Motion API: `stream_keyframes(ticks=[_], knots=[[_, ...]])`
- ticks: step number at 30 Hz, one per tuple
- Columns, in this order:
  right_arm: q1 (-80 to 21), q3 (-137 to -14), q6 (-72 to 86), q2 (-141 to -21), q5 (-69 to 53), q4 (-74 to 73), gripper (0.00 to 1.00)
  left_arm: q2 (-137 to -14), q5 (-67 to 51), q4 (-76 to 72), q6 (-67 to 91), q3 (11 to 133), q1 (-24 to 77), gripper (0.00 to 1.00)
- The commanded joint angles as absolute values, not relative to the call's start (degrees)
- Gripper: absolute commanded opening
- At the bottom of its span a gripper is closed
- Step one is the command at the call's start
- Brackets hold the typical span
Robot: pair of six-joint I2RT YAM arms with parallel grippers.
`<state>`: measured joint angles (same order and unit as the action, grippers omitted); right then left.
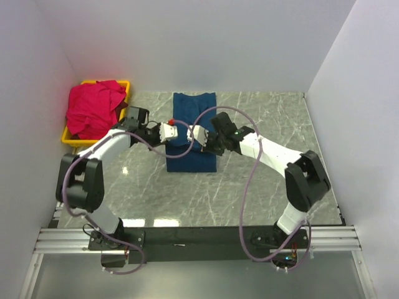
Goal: Fold and stack the t-shirts
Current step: Fold the tshirt
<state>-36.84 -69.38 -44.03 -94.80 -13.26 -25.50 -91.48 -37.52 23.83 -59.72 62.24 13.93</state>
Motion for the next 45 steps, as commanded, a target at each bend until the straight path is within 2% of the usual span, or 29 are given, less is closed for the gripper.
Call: stream_keyframes(ticks=[1, 8, 15, 20, 21, 22, 28, 33, 40, 42, 43, 44, 45], knots=[[-34.4, -74.4, -46.8, -98.9, -14.3, -23.5, 0.00, -94.9, -38.2, 21.3, -61.8, 68.4, 12.5, 0.01], [-31.3, -83.7, -47.0, -107.0, -14.9, -23.4, 0.00, -104.3, -38.0, 18.3, -60.5, 75.9, 11.2, 0.01], [-30.2, -85.3, -46.5, -109.9, -13.3, -22.2, 0.00, -108.9, -37.7, 16.6, -58.4, 80.4, 11.2, 0.01], [-30.1, -85.3, -45.4, -110.3, -10.7, -21.3, 0.00, -110.3, -36.9, 15.6, -56.7, 81.0, 11.2, 0.06], [-30.1, -85.3, -44.3, -110.3, -10.0, -20.8, 0.00, -110.3, -36.6, 15.6, -56.4, 81.0, 11.3, 0.09], [-30.1, -85.3, -43.9, -110.1, -9.3, -20.4, 0.00, -110.0, -36.3, 14.6, -56.3, 80.7, 11.3, 0.16], [-29.2, -85.7, -42.2, -108.2, -9.1, -22.1, 0.00, -109.5, -37.3, 13.3, -54.0, 80.0, 11.3, 0.06], [-29.1, -85.1, -42.1, -105.9, -10.9, -24.0, 0.00, -107.6, -36.8, 13.8, -55.9, 78.0, 11.3, 0.06], [-29.3, -87.7, -42.1, -109.3, -9.8, -24.4, 0.00, -110.0, -35.9, 14.1, -55.3, 80.1, 11.3, 0.07], [-29.2, -87.9, -42.0, -110.2, -9.0, -23.9, 0.00, -110.6, -35.8, 13.3, -55.2, 80.4, 11.3, 0.09], [-29.2, -88.3, -41.9, -110.5, -8.4, -23.6, 0.00, -110.9, -35.5, 13.0, -55.2, 80.5, 11.3, 0.13], [-29.1, -88.6, -41.6, -110.7, -7.5, -23.3, 0.01, -111.1, -35.4, 12.7, -54.9, 80.9, 11.3, 0.17], [-29.0, -89.0, -41.4, -111.5, -6.9, -23.3, 0.17, -111.4, -34.6, 12.6, -54.6, 81.2, 11.3, 0.24]])
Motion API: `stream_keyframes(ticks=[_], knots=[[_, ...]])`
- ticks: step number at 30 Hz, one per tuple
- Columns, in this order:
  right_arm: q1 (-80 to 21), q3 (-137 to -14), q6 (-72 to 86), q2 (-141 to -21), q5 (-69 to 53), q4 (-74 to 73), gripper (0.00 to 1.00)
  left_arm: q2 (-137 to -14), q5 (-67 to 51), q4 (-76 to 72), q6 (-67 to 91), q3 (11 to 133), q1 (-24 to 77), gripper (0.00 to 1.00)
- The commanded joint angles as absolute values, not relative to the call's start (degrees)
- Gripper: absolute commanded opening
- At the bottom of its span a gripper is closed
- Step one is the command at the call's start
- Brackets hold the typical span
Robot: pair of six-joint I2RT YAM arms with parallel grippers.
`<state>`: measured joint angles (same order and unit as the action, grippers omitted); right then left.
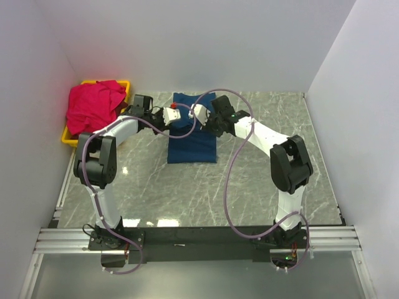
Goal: Fold and stack the t-shirts
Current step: Fold the tshirt
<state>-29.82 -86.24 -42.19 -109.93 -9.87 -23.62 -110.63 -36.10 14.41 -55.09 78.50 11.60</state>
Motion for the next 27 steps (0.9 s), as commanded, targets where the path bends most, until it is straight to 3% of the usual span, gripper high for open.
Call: stream_keyframes(ticks=[1, 3, 4, 5, 9, 16, 20, 27], knots=[[-29.0, -89.7, -40.8, -111.8, -6.0, -22.9, 0.30, -111.9, -34.4, 12.5, -54.1, 81.6, 11.2, 0.40], [-28.6, -90.9, -38.9, -111.9, -4.9, -23.1, 0.41, -111.7, -34.7, 11.4, -50.6, 82.4, 10.4, 0.51], [-28.5, -91.5, -38.1, -111.6, -4.7, -23.3, 0.44, -111.0, -34.9, 10.6, -49.5, 82.5, 10.0, 0.62], [-28.4, -91.5, -36.9, -110.9, -4.7, -24.0, 0.45, -110.4, -35.2, 10.5, -47.9, 82.1, 9.5, 0.65], [-28.3, -88.5, -35.9, -105.4, -6.9, -26.5, 0.45, -104.9, -37.3, 11.6, -47.4, 76.9, 7.4, 0.66], [-30.1, -78.5, -35.9, -99.1, -16.8, -30.9, 0.35, -91.8, -41.1, 14.8, -52.3, 62.1, 8.9, 0.60], [-34.2, -73.3, -36.6, -98.7, -14.7, -26.9, 0.35, -89.8, -39.3, 11.6, -54.4, 54.0, 11.7, 0.62], [-36.2, -69.2, -37.4, -102.6, -11.5, -20.6, 0.41, -91.6, -38.6, 8.2, -56.2, 51.0, 14.4, 0.69]])
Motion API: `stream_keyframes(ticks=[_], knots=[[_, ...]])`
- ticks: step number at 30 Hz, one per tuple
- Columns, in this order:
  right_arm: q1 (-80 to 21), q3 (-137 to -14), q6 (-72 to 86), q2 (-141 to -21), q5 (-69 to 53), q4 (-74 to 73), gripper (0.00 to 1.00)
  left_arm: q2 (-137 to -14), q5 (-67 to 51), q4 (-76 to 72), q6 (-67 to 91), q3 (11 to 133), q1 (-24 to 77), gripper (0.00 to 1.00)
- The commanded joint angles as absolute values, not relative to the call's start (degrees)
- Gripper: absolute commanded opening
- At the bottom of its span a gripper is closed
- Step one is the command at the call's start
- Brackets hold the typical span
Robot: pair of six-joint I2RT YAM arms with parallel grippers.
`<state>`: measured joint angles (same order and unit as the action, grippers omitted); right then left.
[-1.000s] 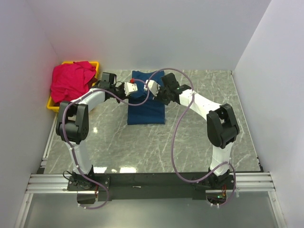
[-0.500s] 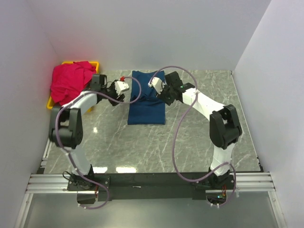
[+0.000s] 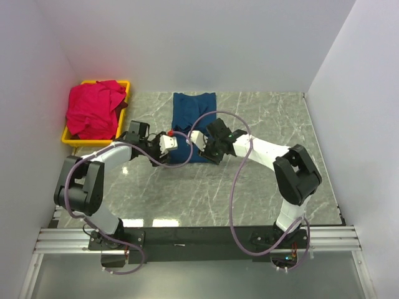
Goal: Fold and stack the t-shirts
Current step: Fold the tshirt
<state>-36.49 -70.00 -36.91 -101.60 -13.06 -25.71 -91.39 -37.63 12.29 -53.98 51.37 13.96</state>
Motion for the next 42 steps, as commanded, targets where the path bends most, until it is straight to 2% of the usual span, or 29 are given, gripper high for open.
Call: stream_keyframes(ticks=[1, 7, 11, 16, 17, 18, 19, 20, 22, 23, 24, 25, 29, 34, 38, 42], knots=[[-36.2, -68.6, -37.4, -103.1, -11.5, -20.3, 0.41, -92.5, -38.4, 7.5, -56.2, 51.1, 14.6, 0.69], [-37.2, -67.7, -38.1, -104.6, -9.8, -18.1, 0.43, -96.2, -37.8, 6.4, -59.1, 51.7, 15.3, 0.69], [-37.3, -68.6, -38.8, -106.3, -9.2, -19.7, 0.37, -98.0, -37.4, 8.4, -63.0, 52.1, 16.3, 0.67], [-37.6, -68.5, -39.1, -107.5, -8.2, -20.3, 0.32, -99.4, -35.7, 8.6, -67.1, 51.8, 17.4, 0.58], [-37.5, -68.5, -39.0, -107.4, -8.3, -20.7, 0.32, -99.8, -35.6, 8.9, -67.4, 51.7, 17.4, 0.54], [-37.5, -68.4, -39.0, -107.4, -8.4, -20.7, 0.32, -99.9, -35.3, 9.3, -67.8, 51.6, 17.6, 0.44], [-37.6, -68.2, -39.1, -107.3, -8.4, -20.8, 0.29, -99.8, -35.3, 9.4, -68.5, 51.2, 17.7, 0.39], [-37.6, -67.7, -39.0, -107.1, -8.2, -20.7, 0.16, -99.6, -35.7, 9.4, -68.6, 51.0, 17.7, 0.28], [-37.4, -67.4, -39.0, -106.5, -7.7, -20.3, 0.04, -98.1, -36.6, 11.6, -67.9, 51.3, 17.6, 0.19], [-37.2, -67.8, -38.6, -105.3, -7.7, -21.3, 0.00, -97.5, -37.2, 12.8, -67.3, 51.8, 17.5, 0.15], [-35.7, -69.5, -38.1, -104.7, -9.5, -22.3, 0.00, -96.1, -39.0, 14.4, -66.6, 52.4, 16.7, 0.08], [-34.7, -70.8, -37.0, -103.9, -10.5, -23.8, 0.00, -95.4, -39.8, 16.5, -65.1, 53.9, 16.2, 0.06], [-30.5, -77.4, -35.4, -97.2, -14.7, -31.2, 0.00, -91.2, -42.7, 21.4, -60.8, 59.1, 13.2, 0.02], [-30.0, -81.1, -36.6, -90.6, -17.2, -37.9, 0.00, -85.5, -44.2, 26.6, -59.0, 63.9, 12.7, 0.01], [-30.1, -79.6, -37.3, -85.6, -19.3, -42.4, 0.00, -81.4, -44.6, 35.0, -60.5, 64.2, 13.5, 0.01], [-30.8, -73.7, -38.5, -79.4, -23.1, -47.6, 0.00, -72.7, -43.3, 43.7, -64.6, 58.5, 16.5, 0.01]])
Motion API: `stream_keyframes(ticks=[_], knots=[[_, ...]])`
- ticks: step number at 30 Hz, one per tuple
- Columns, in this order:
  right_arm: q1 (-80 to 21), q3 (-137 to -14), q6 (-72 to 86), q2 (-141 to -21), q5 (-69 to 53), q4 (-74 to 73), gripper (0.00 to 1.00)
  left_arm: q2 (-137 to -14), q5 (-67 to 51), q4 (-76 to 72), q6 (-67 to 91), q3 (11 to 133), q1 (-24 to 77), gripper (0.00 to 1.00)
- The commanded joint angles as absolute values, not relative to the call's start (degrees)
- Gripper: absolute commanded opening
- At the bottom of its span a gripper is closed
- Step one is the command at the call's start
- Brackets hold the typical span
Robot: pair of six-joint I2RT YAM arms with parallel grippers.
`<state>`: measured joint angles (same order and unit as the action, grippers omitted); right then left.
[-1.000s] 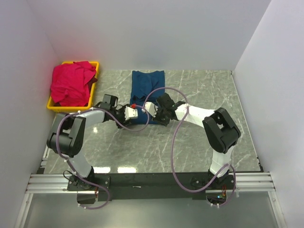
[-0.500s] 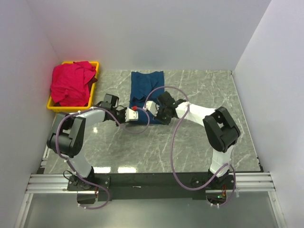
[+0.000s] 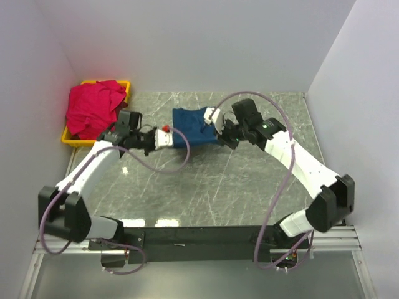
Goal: Fold and stack the t-shirts
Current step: Fold the tshirt
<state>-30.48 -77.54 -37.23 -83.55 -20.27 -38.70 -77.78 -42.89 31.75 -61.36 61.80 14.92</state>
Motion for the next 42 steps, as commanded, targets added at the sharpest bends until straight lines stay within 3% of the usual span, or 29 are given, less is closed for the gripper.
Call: stream_keyframes(ticks=[1, 8, 13, 23, 31, 38, 42], knots=[[-31.2, -72.3, -39.1, -78.1, -24.2, -48.9, 0.00, -71.1, -43.1, 45.1, -65.1, 55.6, 17.4, 0.01], [-40.0, -55.8, -40.2, -63.1, -29.8, -57.7, 0.00, -57.9, -46.0, 58.9, -63.7, 45.2, 25.2, 0.01], [-40.3, -60.0, -41.0, -62.7, -31.7, -62.3, 0.00, -54.8, -44.6, 61.4, -59.3, 48.1, 26.1, 0.00], [-29.6, -72.0, -49.4, -80.4, -28.7, -55.4, 0.00, -79.9, -44.5, 48.1, -53.0, 67.2, 16.3, 0.04], [-25.0, -83.0, -50.8, -102.7, -26.5, -46.9, 0.00, -102.4, -41.0, 38.2, -45.4, 82.3, 15.4, 0.07], [-24.6, -85.1, -48.3, -113.2, -25.1, -43.3, 0.00, -111.3, -38.1, 33.1, -40.5, 79.5, 16.4, 0.09], [-25.4, -82.9, -48.2, -113.6, -24.7, -44.1, 0.00, -108.6, -39.1, 33.7, -39.7, 72.3, 18.3, 0.09]])
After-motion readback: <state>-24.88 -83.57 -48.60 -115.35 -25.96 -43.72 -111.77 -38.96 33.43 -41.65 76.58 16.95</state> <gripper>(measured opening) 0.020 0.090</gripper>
